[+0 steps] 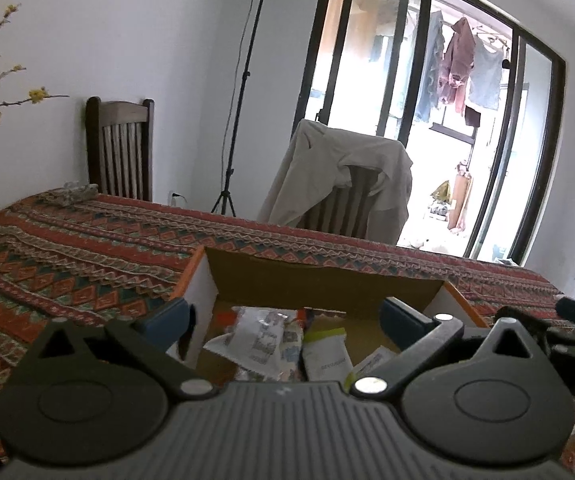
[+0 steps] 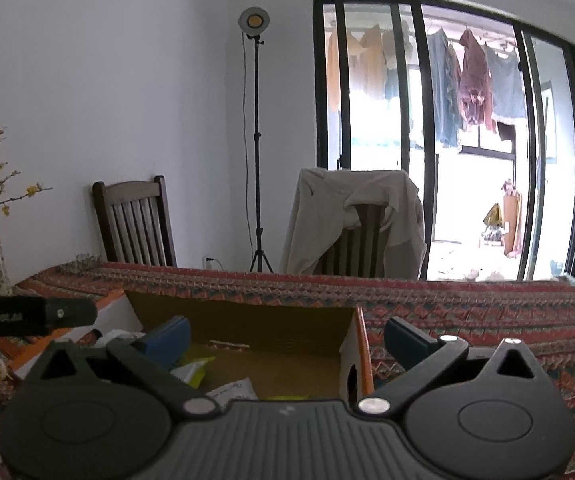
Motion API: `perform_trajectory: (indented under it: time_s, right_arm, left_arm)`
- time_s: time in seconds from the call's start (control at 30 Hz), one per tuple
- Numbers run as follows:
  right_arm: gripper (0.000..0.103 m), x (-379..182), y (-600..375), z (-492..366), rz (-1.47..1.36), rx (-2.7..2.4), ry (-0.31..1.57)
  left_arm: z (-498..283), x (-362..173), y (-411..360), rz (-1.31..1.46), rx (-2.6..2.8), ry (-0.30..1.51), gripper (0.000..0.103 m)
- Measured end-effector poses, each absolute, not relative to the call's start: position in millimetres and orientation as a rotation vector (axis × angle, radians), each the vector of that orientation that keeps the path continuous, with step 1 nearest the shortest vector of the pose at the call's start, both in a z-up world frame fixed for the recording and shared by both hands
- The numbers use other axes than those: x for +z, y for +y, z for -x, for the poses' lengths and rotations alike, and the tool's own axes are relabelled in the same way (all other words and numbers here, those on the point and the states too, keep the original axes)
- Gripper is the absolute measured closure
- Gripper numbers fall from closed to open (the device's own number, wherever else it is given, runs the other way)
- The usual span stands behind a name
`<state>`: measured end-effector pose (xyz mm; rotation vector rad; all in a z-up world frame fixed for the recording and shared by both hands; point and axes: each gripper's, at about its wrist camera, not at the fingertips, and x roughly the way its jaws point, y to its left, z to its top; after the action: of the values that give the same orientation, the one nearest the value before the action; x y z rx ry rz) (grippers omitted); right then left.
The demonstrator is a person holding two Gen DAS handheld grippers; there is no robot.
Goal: Organize snacks
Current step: 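Withdraw both tools from the box back to the snack pile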
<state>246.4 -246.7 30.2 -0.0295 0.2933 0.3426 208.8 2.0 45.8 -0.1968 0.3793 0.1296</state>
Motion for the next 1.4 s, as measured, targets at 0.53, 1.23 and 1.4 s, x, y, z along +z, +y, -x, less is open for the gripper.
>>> perform_trajectory:
  time_s: [0.53, 1.23, 1.4]
  right_arm:
    - [0.000, 53, -238, -165, 0.096, 0.338, 0.288]
    - [0.000, 6, -263, -79, 0.072, 0.306, 0.431]
    - [0.000, -6, -276, -66, 0.030, 0.294, 0.482]
  left_arm:
    - [-115, 49, 22, 0.204, 0.131, 0.371, 0.000]
    - [-29, 7, 38, 0.192, 0.093, 0.426, 0.000]
    - [-17, 3, 33, 0.189, 0.081, 0.417, 0.000]
